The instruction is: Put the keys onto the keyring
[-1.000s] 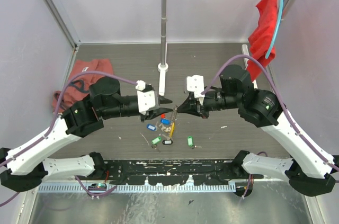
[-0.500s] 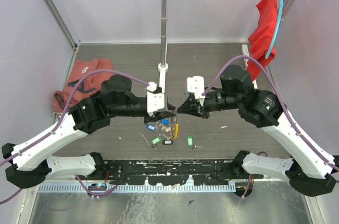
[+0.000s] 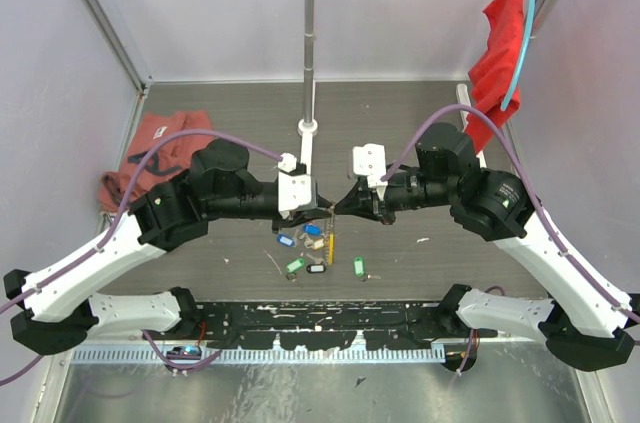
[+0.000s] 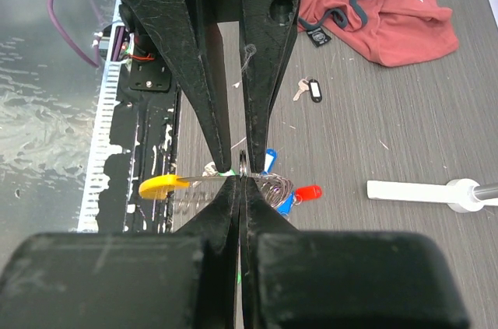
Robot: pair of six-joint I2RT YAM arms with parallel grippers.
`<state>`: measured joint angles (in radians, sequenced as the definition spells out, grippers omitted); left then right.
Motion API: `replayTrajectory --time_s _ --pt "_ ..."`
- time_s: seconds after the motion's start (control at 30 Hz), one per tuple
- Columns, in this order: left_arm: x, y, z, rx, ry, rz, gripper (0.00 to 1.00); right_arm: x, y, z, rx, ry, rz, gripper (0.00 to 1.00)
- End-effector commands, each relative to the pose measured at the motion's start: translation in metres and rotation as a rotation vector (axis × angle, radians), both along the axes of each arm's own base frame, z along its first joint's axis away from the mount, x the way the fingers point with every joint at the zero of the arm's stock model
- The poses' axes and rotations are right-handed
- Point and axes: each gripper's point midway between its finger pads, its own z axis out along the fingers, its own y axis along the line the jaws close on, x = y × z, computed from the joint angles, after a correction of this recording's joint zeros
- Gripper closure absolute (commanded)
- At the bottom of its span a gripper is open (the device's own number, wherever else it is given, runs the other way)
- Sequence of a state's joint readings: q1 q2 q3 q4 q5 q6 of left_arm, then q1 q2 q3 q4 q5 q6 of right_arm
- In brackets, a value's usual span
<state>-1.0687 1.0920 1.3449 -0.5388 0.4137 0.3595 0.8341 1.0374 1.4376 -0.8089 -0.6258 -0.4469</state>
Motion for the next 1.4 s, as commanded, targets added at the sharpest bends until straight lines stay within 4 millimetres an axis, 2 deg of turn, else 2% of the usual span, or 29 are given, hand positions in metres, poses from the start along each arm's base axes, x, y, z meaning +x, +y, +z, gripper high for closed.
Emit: replayTrajectory --time_s 0.0,0.2,0.4,0.43,0.5,0.6,0.7,0.87,1.03,1.37 --pt "-0.002 0.000 0.014 -0.024 -0.016 -0.013 0.76 -0.004 0.003 0.016 0.057 -0.049 0.032 0.99" --pt "0.000 0.001 0.015 -0.023 -0.026 -0.006 0.79 -0.004 0.004 0.014 0.055 -0.046 0.037 0.99" --pt "0.001 0.001 0.014 -0.014 -0.026 -0.001 0.99 -0.005 0.005 0.015 0.061 -0.049 0.044 0.99" --pt "0.001 0.001 0.013 -0.013 -0.025 -0.002 1.00 -0.006 0.004 0.016 0.066 -0.052 0.047 0.99" --pt "0.002 0.001 0.012 -0.012 -0.024 0.004 1.00 -0.006 0.004 0.019 0.079 -0.061 0.044 0.95" --pt "0.004 0.002 0.016 -0.041 -0.029 0.028 1.00 -0.005 0.001 0.024 0.114 -0.096 0.026 0.77" --pt "0.004 0.006 0.025 -0.098 -0.035 0.051 1.00 -0.004 -0.003 0.031 0.160 -0.134 0.001 0.70" --pt "0.002 0.012 0.040 -0.214 -0.016 0.081 1.00 -0.006 -0.007 0.038 0.240 -0.162 -0.029 0.68" --pt "-0.007 0.013 0.048 -0.296 0.023 0.062 1.00 -0.002 -0.007 0.043 0.295 -0.168 -0.062 0.68" --pt "-0.010 0.009 0.052 -0.340 0.050 0.048 1.00 -0.010 0.004 0.052 0.383 -0.138 -0.001 0.69"
